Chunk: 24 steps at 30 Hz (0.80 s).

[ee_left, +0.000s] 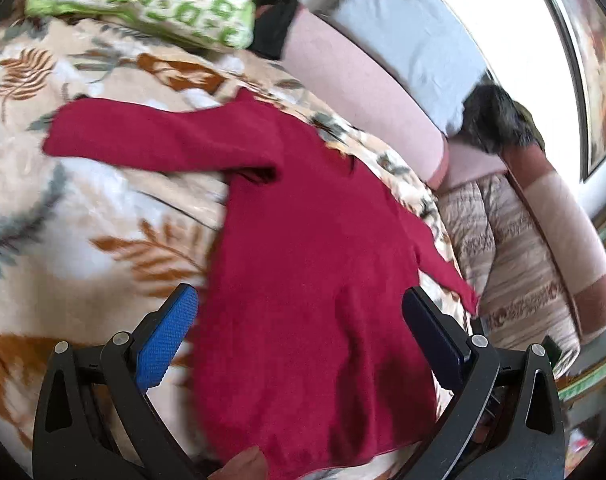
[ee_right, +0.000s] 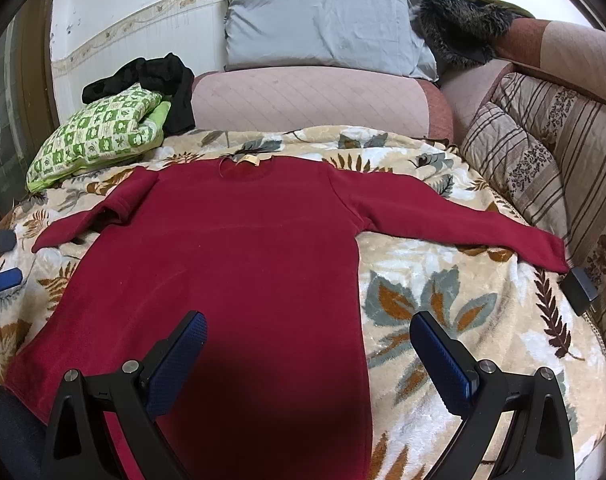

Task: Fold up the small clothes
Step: 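Grasp the sweater sleeve cuff with the left gripper and lift it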

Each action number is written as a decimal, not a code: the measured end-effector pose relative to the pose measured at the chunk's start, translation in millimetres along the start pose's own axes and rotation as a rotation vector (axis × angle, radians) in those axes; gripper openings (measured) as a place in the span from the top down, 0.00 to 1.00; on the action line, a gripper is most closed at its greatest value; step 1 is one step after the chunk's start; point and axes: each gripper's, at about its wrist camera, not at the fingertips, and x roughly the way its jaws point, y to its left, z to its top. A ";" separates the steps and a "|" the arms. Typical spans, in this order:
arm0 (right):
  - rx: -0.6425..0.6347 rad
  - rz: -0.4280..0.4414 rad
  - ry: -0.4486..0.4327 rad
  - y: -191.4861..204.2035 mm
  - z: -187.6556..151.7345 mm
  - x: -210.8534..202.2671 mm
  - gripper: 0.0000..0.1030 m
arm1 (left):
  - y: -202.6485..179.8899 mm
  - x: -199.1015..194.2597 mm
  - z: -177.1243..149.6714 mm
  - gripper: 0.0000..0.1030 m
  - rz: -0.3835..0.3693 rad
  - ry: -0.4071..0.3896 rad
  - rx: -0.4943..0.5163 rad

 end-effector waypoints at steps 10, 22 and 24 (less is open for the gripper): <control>-0.005 0.011 0.026 4.3 0.3 11.5 0.02 | 167.6 -34.3 71.7 0.01 -0.086 -0.159 -0.444; -0.035 0.009 0.067 13.1 -1.6 26.7 0.02 | 198.2 12.1 96.1 0.01 -0.226 -0.148 -0.552; -0.035 0.009 0.068 13.2 -1.7 27.2 0.02 | 199.1 12.5 99.0 0.01 -0.219 -0.167 -0.557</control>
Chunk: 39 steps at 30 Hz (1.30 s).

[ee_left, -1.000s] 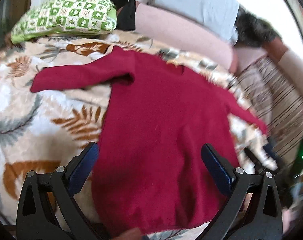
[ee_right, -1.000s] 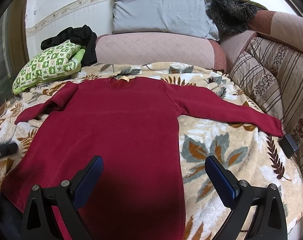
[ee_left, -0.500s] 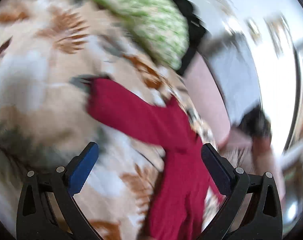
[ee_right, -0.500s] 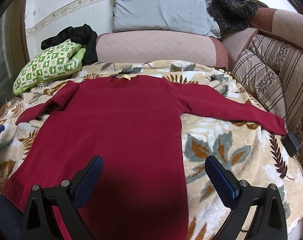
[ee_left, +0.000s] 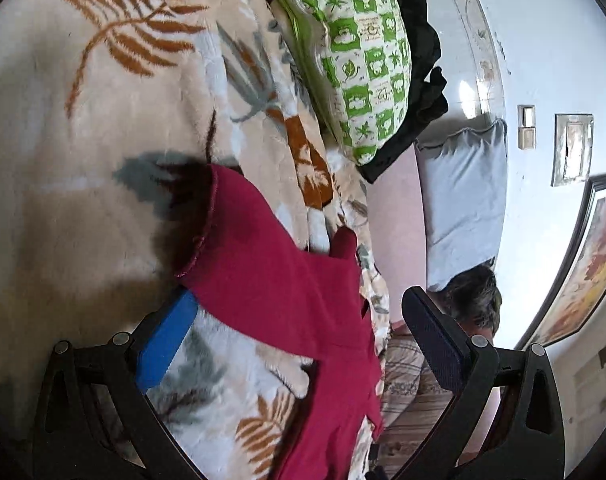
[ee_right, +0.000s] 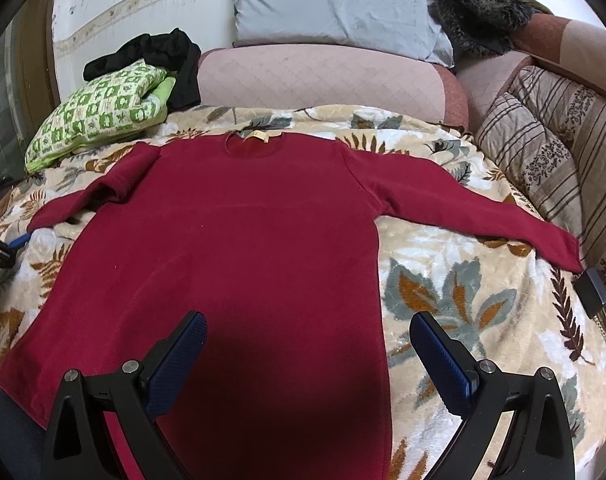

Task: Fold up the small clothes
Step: 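Grasp the sweater sleeve cuff with the left gripper and lift it, then carry the sleeve across the sweater body toward the other sleeve and release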

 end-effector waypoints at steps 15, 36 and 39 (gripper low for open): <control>0.003 0.002 0.003 -0.3 0.0 0.2 0.02 | -4.5 17.7 2.3 0.21 0.158 -0.079 0.105; 0.074 0.028 -0.021 -13.4 3.9 -8.2 0.02 | -146.1 -90.2 35.1 0.95 0.236 -0.459 0.391; 0.077 0.031 -0.024 -13.1 5.1 -8.6 0.02 | -179.2 -77.9 18.6 0.95 0.109 -0.396 0.454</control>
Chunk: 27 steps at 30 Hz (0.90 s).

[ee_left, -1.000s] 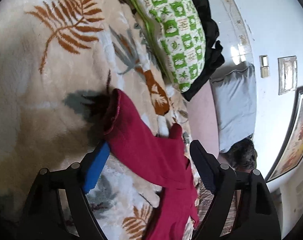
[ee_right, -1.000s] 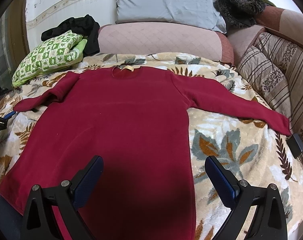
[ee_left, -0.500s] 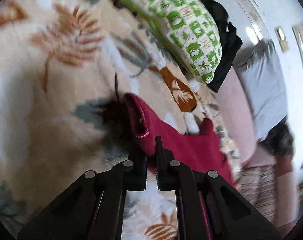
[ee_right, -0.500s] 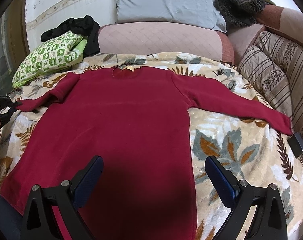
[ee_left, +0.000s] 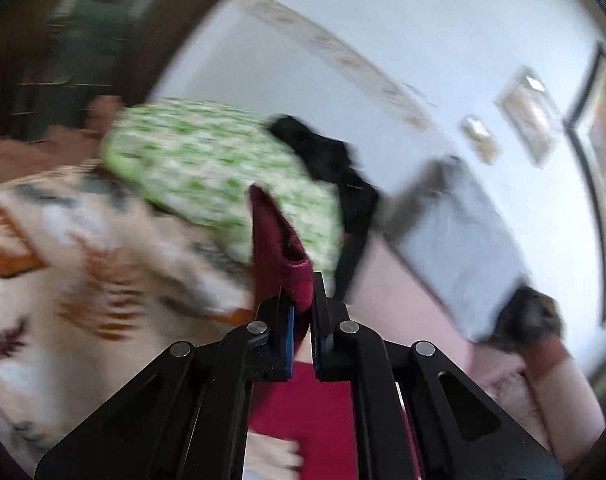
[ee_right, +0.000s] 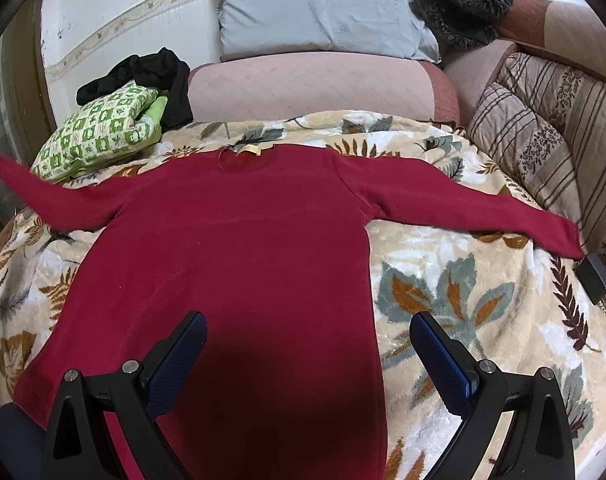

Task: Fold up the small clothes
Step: 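Carry the sleeve across the sweater body toward the other sleeve and release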

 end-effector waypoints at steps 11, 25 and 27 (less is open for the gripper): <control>0.069 0.013 0.003 -15.2 0.4 -2.1 0.02 | -209.2 98.7 -149.9 0.95 -0.355 0.318 0.216; 0.155 0.009 0.039 -42.4 -3.8 -0.3 0.02 | -256.6 204.9 -363.2 0.95 -0.286 0.701 0.386; 0.184 0.013 0.047 -49.0 -4.0 0.8 0.02 | -248.8 209.2 -367.8 0.80 -0.296 0.746 0.375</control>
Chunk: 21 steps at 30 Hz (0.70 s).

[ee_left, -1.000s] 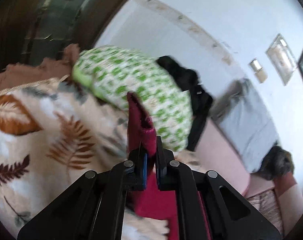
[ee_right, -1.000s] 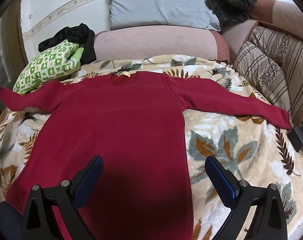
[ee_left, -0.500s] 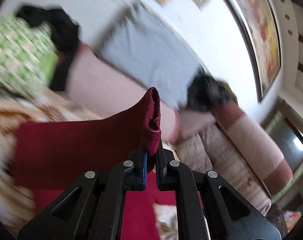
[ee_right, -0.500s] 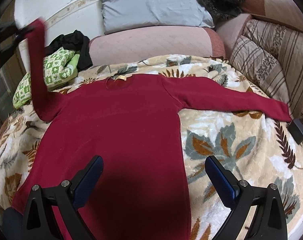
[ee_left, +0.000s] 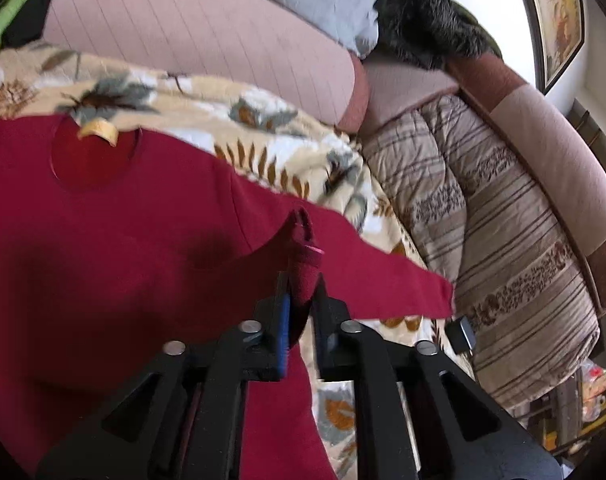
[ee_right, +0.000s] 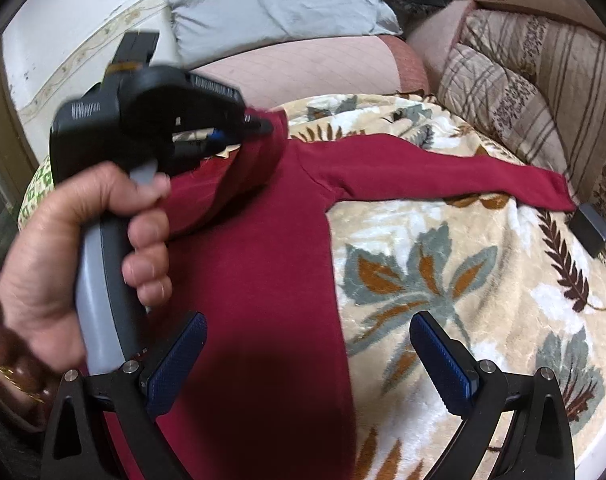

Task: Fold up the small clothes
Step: 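Carry the sleeve across the sweater body toward the other sleeve and release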

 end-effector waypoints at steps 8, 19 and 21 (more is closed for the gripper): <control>0.033 0.014 0.015 -4.7 1.5 4.1 0.02 | -8.5 1.9 -17.4 0.43 -0.211 0.156 -0.028; 0.054 0.003 0.023 -6.7 0.5 6.3 0.02 | 166.0 -114.1 36.3 0.43 0.329 -0.135 -0.137; 0.042 -0.003 0.031 -3.1 0.6 10.6 0.02 | 186.7 -108.8 43.6 0.43 0.335 -0.110 -0.170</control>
